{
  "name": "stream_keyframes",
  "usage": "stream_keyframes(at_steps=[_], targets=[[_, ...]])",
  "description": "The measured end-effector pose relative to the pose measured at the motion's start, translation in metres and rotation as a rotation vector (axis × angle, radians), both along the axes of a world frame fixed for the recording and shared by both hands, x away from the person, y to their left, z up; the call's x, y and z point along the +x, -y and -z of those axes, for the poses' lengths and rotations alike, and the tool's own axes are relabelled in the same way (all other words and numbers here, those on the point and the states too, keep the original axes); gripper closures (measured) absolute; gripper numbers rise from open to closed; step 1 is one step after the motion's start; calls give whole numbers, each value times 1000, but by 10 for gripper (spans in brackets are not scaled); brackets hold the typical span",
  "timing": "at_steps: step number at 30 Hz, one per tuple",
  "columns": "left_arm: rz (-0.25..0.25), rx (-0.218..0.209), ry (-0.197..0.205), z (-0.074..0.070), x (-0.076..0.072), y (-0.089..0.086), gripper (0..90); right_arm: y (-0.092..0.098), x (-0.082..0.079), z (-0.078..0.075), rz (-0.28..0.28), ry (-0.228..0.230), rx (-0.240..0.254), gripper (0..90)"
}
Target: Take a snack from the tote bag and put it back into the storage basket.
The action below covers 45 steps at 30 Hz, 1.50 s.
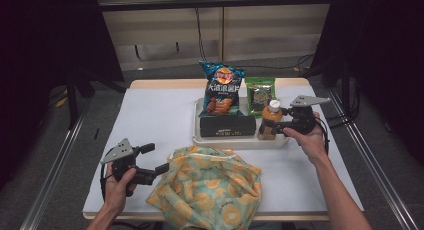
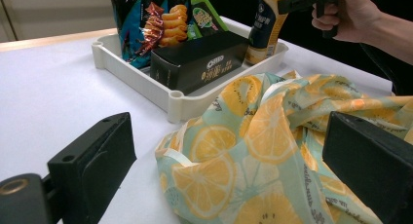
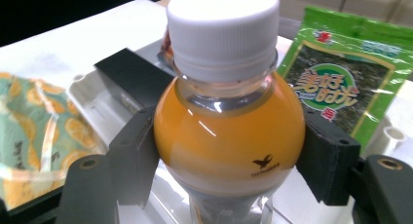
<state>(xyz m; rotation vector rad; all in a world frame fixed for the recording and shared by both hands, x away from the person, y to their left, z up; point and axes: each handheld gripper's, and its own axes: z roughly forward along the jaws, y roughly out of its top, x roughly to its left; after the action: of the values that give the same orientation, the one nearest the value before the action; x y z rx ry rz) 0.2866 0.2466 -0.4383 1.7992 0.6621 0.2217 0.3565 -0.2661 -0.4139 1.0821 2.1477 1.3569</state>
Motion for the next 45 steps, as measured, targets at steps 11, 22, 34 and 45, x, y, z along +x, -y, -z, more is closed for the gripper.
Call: stream_keyframes(at_steps=[11,22,34,45], targets=[[4,-8,7,-1,0,0,48,-6,-4,-4,171,15,21,308],[0,-7,8,-2,0,-2,48,-15,2,3,354,-10,22,309],[-4,-7,10,-2,-1,-3,48,-21,4,8,406,-6,23,308],[-4,-8,7,-2,0,-3,48,-22,2,10,388,7,25,298]])
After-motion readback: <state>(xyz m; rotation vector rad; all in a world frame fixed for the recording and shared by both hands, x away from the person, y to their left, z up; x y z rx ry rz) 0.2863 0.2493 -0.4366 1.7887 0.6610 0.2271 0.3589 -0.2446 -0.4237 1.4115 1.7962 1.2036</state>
